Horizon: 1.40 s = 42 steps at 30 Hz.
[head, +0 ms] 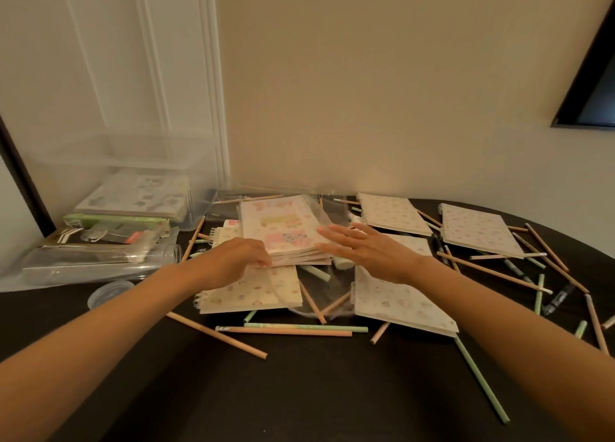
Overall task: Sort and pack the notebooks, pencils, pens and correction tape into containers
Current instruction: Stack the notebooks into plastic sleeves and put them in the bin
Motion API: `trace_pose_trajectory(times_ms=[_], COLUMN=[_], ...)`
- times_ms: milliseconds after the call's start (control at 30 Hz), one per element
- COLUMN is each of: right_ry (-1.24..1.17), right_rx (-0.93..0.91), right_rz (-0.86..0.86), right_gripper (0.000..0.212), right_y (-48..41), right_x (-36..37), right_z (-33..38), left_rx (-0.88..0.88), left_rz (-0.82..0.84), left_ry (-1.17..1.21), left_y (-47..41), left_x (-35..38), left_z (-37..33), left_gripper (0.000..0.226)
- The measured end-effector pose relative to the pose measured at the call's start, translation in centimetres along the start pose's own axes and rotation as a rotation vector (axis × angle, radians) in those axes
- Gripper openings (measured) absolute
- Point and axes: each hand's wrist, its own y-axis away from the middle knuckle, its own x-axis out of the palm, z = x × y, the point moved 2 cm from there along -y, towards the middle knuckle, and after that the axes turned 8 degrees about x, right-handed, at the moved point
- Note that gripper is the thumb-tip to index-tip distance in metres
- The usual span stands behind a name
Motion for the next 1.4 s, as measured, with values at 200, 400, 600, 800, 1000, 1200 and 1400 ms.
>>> trace_pose_trajectory(times_ms=[200,400,600,800,1000,1200,1400], right_ry=[-0.165,-0.501,-0.993,-1.237,-1.311,-1.859,-2.115], right_rx=[0.083,0.377,0.54,0.885,1.274,1.561,1.611], right_rz=[0.135,0.141,0.051,-0.055,-0.072,-0.038,-0.252], right_gripper=[0.051,0.033,0.016,0.028,0.029,0.013,0.028], right_y=[1.3,0.4,0.2,-1.4,-4.0,-5.3,-6.6], right_x=[-0.3,0.2,-0.5,0.0,2.4,2.9,1.3], right_z=[0.3,-0.3,-0.6,-0.3,-0.2,-0.6,-1.3], left_rx=[-0.008,-0.035,-0.322,-0.598,-0.824,-0.941,-0.979], left_rz=[0.025,-0.157,-0.513,-0.721,-0.722,-0.545,-0.458], left_ry=[-0.03,0.045,0.271,0.368,0.487,0.722,1.151], left_y=[1.6,1.4,1.4,0.2,-1.5,-2.4,-3.2], left_x=[0.6,0.4,0.3,0.6,1.2,0.6,-1.2], left_z=[0.1,0.5,0.8,1.3,2.7,4.8,5.8], left_gripper=[0.046,0.018,0.018,0.033,0.029,0.026,0.01])
